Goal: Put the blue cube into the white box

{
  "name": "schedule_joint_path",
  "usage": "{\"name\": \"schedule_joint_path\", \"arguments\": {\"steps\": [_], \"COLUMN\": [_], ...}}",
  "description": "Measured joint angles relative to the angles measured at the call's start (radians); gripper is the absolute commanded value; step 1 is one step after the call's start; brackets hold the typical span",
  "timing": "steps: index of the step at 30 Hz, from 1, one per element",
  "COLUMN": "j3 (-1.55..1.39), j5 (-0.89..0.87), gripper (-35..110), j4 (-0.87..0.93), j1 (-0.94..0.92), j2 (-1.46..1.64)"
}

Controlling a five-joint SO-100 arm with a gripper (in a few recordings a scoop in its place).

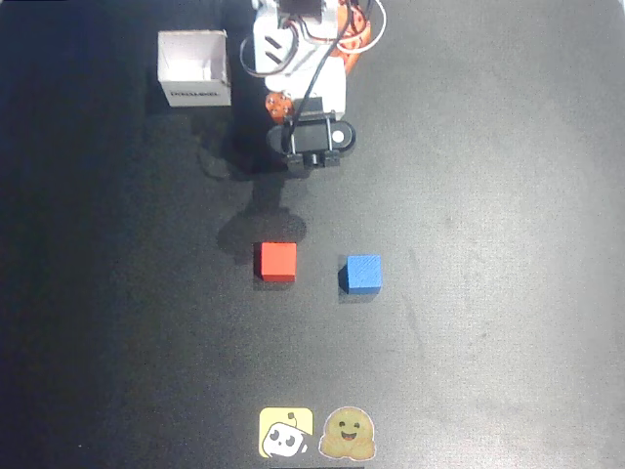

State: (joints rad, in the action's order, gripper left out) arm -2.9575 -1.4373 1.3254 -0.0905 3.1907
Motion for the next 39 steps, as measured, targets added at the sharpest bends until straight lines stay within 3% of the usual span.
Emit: {"name": "schedule_joint_path", "arguments": {"steps": [39], "j3": [0.000], "j5": [-0.041], "gripper": [0], "j4": [0.003], "j1": [0.006], "j2": [0.000]}}
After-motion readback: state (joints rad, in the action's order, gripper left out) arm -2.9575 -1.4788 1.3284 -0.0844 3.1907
